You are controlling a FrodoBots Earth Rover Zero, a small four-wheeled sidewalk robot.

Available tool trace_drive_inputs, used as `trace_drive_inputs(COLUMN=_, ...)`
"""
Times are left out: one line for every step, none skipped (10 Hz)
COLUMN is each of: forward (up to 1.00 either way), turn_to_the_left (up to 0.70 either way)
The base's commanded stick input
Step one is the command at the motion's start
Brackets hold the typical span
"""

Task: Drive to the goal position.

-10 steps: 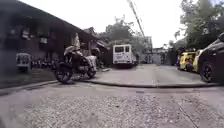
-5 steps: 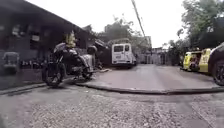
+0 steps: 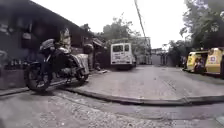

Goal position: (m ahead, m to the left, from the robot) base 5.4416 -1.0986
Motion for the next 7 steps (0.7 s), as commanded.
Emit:
trace_drive_inputs(forward=1.00, turn_to_the_left=0.27)
trace_drive_inputs(forward=1.00, turn_to_the_left=0.26)
trace_drive_inputs(forward=1.00, turn_to_the_left=0.12)
trace_drive_inputs(forward=1.00, turn_to_the_left=0.00)
trace_drive_inputs(forward=1.00, turn_to_the_left=0.00)
trace_drive_inputs(forward=1.00, turn_to_the_left=0.01)
trace_drive_inputs(forward=1.00, turn_to_the_left=0.22)
